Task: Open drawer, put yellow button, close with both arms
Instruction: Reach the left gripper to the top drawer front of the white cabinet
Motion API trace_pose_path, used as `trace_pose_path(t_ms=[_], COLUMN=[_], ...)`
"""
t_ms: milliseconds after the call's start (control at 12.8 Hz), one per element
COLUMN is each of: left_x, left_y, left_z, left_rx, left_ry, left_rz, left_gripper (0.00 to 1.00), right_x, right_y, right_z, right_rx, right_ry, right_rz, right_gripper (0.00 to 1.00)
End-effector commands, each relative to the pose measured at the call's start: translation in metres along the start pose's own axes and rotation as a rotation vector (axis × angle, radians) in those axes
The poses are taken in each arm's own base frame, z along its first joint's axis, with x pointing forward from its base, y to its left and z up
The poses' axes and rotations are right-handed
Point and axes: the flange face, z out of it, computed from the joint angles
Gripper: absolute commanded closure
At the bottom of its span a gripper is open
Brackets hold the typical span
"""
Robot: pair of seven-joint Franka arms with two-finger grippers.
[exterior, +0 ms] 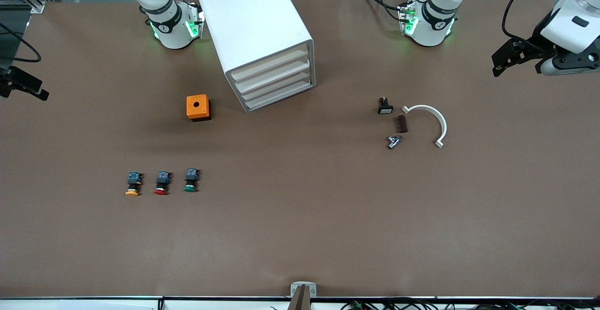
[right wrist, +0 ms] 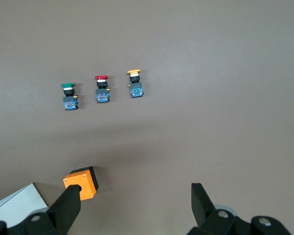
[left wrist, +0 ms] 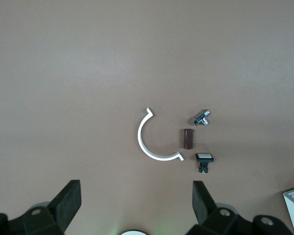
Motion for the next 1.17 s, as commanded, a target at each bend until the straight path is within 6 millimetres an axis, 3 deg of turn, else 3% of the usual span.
trace_pose_path(t_ms=[0,234,389,701,856,1090], left_x=[0.009,0.017,0.025,0.054,0.077,0.087], left_y=[-0.006,-0.008,-0.005,0.02,0.038,0.082], left_z=[-0.006,-0.008,0.007,0.065,0.102,0.158], left_rx=[0.02,0.018,0.023,0.01,-0.033,-0.046], left_ry=[-0.02,-0.016,-0.05,-0.18,-0.257,-0.396], left_rz=[0.008,-0.003,0.003,-0.045,-0.167,-0.414], left_gripper=[0.0,0.0,0.0,0.0,0.0,0.0], right_x=[-0.012,-0.012,-0.014,-0.018,-0.019,-0.021], right_y=[0.016,0.02,0.028,0.031,0.028,0.029], right_z=[-0.003,-0.002,-0.002,-0.01,-0.012,-0.014], right_rx=[0.009,0.006,0.003,0.001,0.003,0.004], right_ry=[-0.001,-0.007,-0.011,0.004,0.006,0.007], right_rz=[0.02,0.024,0.036,0.041,0.036,0.039], right_gripper=[0.0,0.0,0.0,0.0,0.0,0.0])
